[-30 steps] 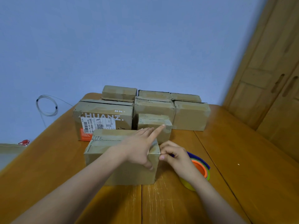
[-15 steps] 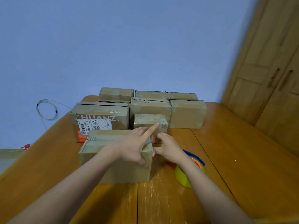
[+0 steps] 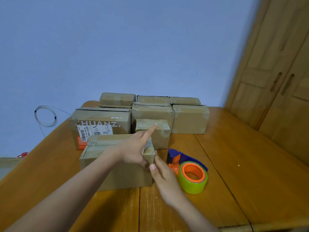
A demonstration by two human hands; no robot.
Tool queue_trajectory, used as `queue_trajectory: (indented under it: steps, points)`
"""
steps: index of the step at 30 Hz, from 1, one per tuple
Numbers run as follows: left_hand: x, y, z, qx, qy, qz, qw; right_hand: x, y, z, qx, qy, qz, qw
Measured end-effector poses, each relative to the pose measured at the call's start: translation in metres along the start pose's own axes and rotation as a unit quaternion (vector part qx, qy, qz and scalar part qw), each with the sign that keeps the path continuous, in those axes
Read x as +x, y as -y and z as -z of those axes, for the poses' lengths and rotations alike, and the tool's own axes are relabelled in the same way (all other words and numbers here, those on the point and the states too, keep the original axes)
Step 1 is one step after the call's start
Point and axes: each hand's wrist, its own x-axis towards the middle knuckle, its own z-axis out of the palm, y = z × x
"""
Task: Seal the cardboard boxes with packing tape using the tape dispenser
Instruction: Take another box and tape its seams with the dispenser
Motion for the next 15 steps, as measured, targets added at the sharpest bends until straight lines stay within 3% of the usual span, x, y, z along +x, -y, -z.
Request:
queue_trajectory:
  steps: [7, 15]
  points:
    - [0.002, 0.003, -0.004, 0.005, -0.014, -0.005, 1.000, -0.006, -0.009, -0.013, 0.048, 0.024, -0.034, 0.998]
    - [0.002, 0.002, -0.003, 0.013, -0.018, 0.001, 1.000, -0.012, -0.007, 0.001, -0.020, 0.079, -0.044, 0.996]
